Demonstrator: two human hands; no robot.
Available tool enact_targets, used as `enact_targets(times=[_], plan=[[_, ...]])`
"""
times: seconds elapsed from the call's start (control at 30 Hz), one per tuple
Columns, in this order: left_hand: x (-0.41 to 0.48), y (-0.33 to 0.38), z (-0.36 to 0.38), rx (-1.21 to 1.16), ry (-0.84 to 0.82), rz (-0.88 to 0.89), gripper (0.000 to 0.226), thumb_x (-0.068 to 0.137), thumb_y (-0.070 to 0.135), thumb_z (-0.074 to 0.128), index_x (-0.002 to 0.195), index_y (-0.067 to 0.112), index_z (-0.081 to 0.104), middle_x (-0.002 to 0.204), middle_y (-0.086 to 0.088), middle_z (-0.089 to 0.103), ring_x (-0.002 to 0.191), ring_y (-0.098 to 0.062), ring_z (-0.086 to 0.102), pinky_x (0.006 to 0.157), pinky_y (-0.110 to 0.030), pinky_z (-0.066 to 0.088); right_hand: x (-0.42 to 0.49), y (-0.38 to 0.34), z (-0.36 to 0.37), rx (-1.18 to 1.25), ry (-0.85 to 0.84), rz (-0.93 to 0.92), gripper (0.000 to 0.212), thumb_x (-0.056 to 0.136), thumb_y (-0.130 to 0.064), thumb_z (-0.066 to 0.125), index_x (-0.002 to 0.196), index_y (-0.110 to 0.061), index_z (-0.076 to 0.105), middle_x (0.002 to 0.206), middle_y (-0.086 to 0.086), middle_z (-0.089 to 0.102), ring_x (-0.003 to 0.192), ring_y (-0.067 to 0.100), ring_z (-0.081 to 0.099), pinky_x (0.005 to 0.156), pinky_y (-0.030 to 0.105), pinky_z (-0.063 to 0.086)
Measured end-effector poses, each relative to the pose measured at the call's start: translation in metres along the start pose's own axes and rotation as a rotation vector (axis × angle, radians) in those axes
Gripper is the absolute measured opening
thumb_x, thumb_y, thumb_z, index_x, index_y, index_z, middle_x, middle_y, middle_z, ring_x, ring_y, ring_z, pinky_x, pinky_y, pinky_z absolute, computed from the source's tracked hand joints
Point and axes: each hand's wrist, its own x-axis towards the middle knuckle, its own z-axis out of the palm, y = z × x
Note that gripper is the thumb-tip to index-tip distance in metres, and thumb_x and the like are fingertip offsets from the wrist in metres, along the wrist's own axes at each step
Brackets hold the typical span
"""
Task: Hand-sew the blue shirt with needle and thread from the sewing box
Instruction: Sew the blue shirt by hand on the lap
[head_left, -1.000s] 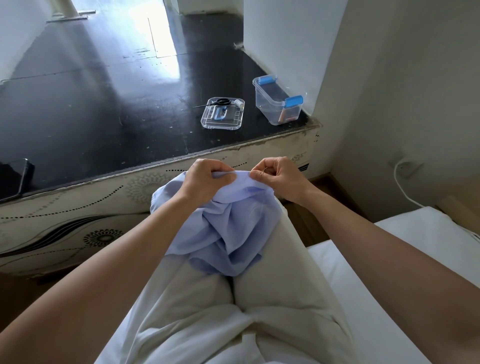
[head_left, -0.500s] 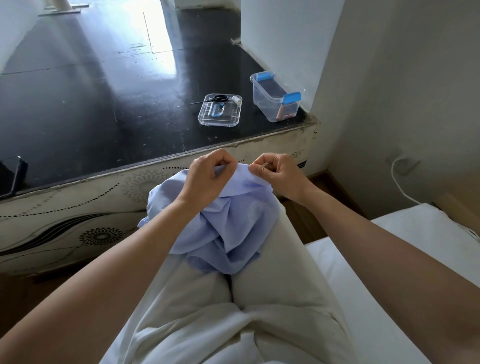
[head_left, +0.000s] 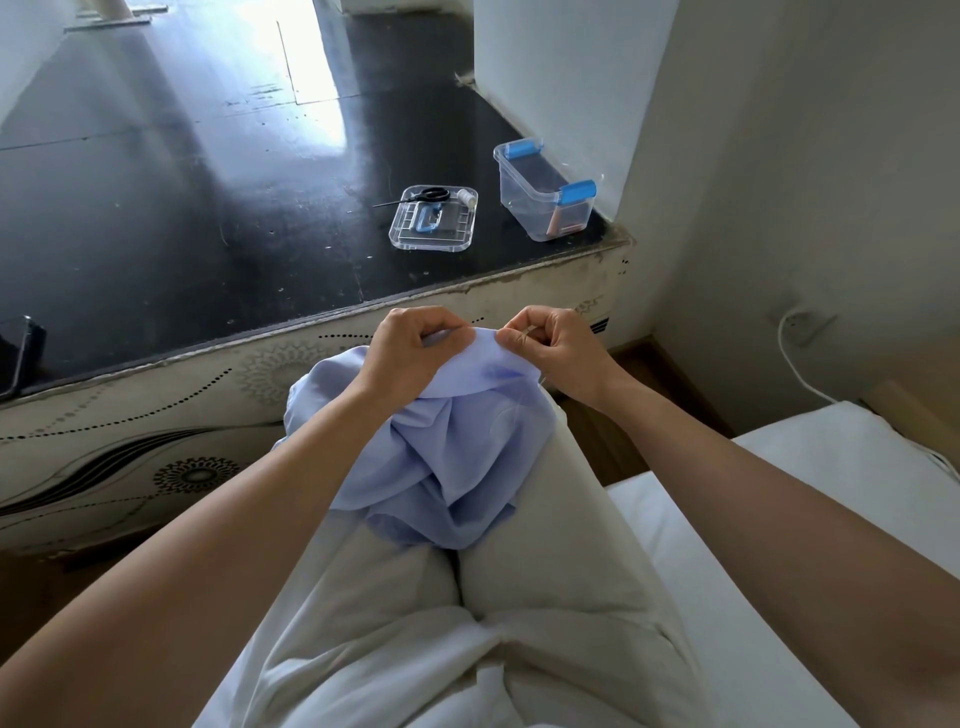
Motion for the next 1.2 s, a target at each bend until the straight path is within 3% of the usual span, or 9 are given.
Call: enact_targets(times=[0.27,0.4,0.53,0.63,0.73,0.8,0.93,1.07,1.2], plan=[[0.002,0.003,0.003,-0.049,-0.049,-0.053,0.008,0.090,0.010,0.067,0.092,0.009,0.075,0.086,-0.003,0.072,0.074,-0.006,0.059,0.076,-0.029,0.051,-0.003,-0.003,-0.003,0.025,-0.034,0.037,0.015,0.095,-0.026,0.061,0.096,-0.012,0.064,0.079,0.003,0.063,0.073,0.012,0.059,0.065,0.017,0.052],[0.000,0.007,0.003,-0.041,-0.074,-0.069,0.013,0.092,0.008,0.064,0.096,0.008,0.077,0.092,-0.005,0.074,0.082,-0.006,0.063,0.081,-0.027,0.052,-0.005,-0.004,-0.007,0.054,-0.075,0.094,0.017,0.099,-0.021,0.053,0.114,-0.013,0.057,0.081,0.013,0.062,0.073,0.014,0.061,0.067,0.024,0.055],[0.000,0.010,0.003,-0.114,-0.056,-0.129,0.014,0.091,0.006,0.064,0.097,0.010,0.076,0.092,-0.005,0.072,0.080,-0.003,0.060,0.081,-0.025,0.050,-0.005,-0.003,-0.011,0.104,-0.033,0.119,0.023,0.101,-0.008,0.040,0.122,-0.017,0.046,0.078,0.001,0.051,0.070,0.007,0.054,0.066,0.018,0.050],[0.000,0.011,0.003,-0.171,-0.026,-0.155,0.018,0.091,0.004,0.064,0.093,0.019,0.073,0.087,-0.002,0.070,0.069,0.008,0.058,0.078,-0.019,0.048,-0.009,-0.006,-0.012,0.116,-0.027,0.030,0.018,0.100,-0.002,0.046,0.116,-0.009,0.050,0.082,0.001,0.062,0.071,0.014,0.059,0.072,0.022,0.056],[-0.001,0.013,0.002,-0.210,-0.026,-0.189,0.016,0.091,0.005,0.064,0.094,0.019,0.072,0.087,-0.004,0.069,0.076,-0.004,0.059,0.077,-0.020,0.048,-0.010,-0.008,-0.010,0.134,-0.012,-0.044,0.013,0.097,-0.006,0.056,0.108,0.000,0.059,0.084,0.003,0.073,0.061,0.014,0.063,0.063,0.022,0.056],[-0.001,0.013,0.002,-0.230,-0.025,-0.205,0.014,0.092,0.006,0.064,0.094,0.017,0.072,0.088,-0.005,0.070,0.080,-0.009,0.059,0.078,-0.022,0.049,-0.010,-0.008,-0.010,0.112,-0.011,-0.057,0.015,0.095,-0.009,0.060,0.104,0.000,0.066,0.073,0.004,0.070,0.055,0.010,0.061,0.057,0.016,0.051],[-0.002,0.015,0.001,-0.248,-0.025,-0.217,0.014,0.093,0.007,0.062,0.096,0.018,0.071,0.087,-0.002,0.069,0.075,-0.005,0.059,0.071,-0.014,0.049,-0.012,-0.007,-0.011,0.089,-0.023,-0.054,0.019,0.096,-0.011,0.058,0.108,-0.001,0.070,0.071,0.014,0.066,0.049,0.008,0.054,0.050,0.013,0.044],[-0.002,0.016,0.001,-0.258,-0.043,-0.212,0.014,0.094,0.008,0.060,0.097,0.017,0.070,0.087,-0.002,0.068,0.076,-0.006,0.059,0.071,-0.014,0.049,-0.012,-0.007,-0.011,0.074,-0.047,-0.058,0.020,0.098,-0.009,0.055,0.112,-0.008,0.070,0.071,0.005,0.066,0.051,0.005,0.054,0.049,0.014,0.043],[-0.001,0.015,0.001,-0.253,-0.053,-0.214,0.013,0.095,0.009,0.060,0.096,0.016,0.071,0.090,-0.005,0.068,0.080,-0.012,0.059,0.075,-0.021,0.050,-0.011,-0.005,-0.011,0.055,-0.088,-0.055,0.023,0.099,-0.013,0.053,0.117,-0.012,0.068,0.072,0.025,0.062,0.053,0.010,0.052,0.051,0.015,0.047]])
